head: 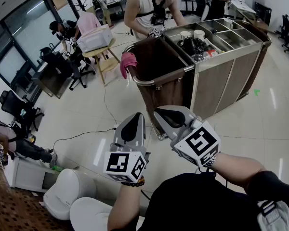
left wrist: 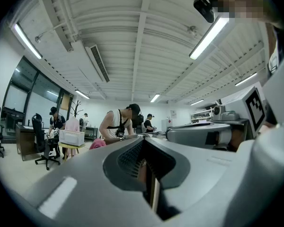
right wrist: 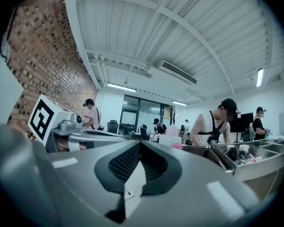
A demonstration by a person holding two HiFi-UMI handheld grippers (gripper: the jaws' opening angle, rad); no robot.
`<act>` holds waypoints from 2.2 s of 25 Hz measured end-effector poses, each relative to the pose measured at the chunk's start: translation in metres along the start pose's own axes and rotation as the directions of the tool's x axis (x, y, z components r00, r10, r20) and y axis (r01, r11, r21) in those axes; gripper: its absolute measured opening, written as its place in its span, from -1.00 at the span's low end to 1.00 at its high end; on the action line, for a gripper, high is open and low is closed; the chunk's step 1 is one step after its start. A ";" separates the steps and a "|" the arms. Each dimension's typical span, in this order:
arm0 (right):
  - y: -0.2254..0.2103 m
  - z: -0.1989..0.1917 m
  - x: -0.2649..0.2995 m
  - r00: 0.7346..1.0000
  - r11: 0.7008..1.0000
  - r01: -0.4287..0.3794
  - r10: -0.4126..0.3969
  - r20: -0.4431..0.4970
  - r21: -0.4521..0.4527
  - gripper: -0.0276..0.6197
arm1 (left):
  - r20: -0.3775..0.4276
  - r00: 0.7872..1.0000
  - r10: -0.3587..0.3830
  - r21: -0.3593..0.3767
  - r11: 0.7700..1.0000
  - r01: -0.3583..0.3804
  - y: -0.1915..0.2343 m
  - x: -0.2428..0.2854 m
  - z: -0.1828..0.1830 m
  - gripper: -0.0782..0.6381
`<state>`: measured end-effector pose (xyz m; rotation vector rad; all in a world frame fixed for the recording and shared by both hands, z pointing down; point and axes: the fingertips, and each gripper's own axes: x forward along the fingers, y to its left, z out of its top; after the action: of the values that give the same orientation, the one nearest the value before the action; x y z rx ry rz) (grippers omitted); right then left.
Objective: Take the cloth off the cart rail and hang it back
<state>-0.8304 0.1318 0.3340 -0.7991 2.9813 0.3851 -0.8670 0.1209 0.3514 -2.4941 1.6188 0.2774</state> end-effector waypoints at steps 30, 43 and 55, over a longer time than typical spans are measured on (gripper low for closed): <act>-0.094 -0.032 0.093 1.000 0.998 -0.011 0.009 0.020 0.060 -0.94 | -0.064 0.996 0.066 0.007 0.998 -0.065 0.098 0.093 -0.046 -0.73; -0.153 -0.068 0.135 0.999 0.994 -0.037 0.035 0.020 0.106 -0.94 | -0.090 0.981 0.170 0.006 0.985 -0.170 0.155 0.141 -0.089 -0.61; -0.172 -0.075 0.198 0.999 0.992 -0.007 0.003 0.037 0.125 -0.94 | -0.134 0.978 0.157 -0.020 0.987 -0.161 0.234 0.169 -0.126 -0.56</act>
<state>-0.9144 -0.1275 0.3485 -0.7641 2.9390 0.2075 -1.0042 -0.1521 0.4267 -2.4558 1.8843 0.1598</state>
